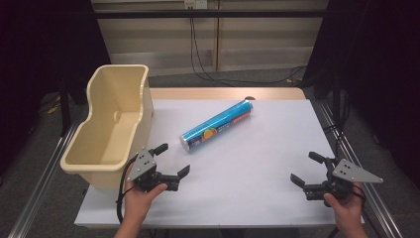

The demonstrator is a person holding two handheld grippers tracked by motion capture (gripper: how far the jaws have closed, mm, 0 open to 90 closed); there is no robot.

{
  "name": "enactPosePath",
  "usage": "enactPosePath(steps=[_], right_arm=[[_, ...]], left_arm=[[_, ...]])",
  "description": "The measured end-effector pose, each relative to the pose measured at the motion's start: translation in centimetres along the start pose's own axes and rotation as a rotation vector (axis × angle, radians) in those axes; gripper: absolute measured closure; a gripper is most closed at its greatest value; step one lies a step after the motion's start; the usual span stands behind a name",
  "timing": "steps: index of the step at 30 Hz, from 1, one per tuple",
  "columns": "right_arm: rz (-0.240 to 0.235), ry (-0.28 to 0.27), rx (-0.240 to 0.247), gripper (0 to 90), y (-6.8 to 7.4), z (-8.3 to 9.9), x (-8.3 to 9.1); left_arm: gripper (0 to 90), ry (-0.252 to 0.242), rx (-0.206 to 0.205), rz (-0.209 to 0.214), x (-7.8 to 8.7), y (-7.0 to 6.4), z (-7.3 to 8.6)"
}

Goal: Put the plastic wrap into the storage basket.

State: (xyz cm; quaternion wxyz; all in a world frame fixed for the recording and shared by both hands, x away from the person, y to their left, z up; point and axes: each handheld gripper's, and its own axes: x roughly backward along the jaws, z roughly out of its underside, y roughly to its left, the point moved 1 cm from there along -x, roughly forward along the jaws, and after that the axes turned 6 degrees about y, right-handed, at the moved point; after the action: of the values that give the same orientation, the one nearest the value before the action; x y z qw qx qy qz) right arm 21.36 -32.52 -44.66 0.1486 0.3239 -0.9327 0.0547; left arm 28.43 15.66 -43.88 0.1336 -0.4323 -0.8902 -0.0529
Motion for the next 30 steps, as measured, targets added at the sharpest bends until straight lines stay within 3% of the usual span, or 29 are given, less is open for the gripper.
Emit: enactPosePath(steps=[11,14,20,27,30], right_arm=[[-0.003,0.007,0.004,1.0,0.0,0.0,0.0],[-0.003,0.006,0.006,1.0,0.0,0.0,0.0],[-0.009,0.009,0.005,1.0,0.0,0.0,0.0],[-0.013,0.006,0.002,1.1,0.0,0.0,0.0],[-0.015,0.006,0.003,1.1,0.0,0.0,0.0]], left_arm=[[0.0,0.043,-0.002,0.005,-3.5,1.0,-1.4],[0.0,0.041,0.018,0.017,-4.8,1.5,-1.9],[0.0,0.039,0.045,0.0,-6.8,2.4,-2.8],[0.0,0.104,0.079,0.004,-9.2,3.0,-3.6],[0.0,0.152,0.055,-0.008,-10.3,3.4,-3.8]])
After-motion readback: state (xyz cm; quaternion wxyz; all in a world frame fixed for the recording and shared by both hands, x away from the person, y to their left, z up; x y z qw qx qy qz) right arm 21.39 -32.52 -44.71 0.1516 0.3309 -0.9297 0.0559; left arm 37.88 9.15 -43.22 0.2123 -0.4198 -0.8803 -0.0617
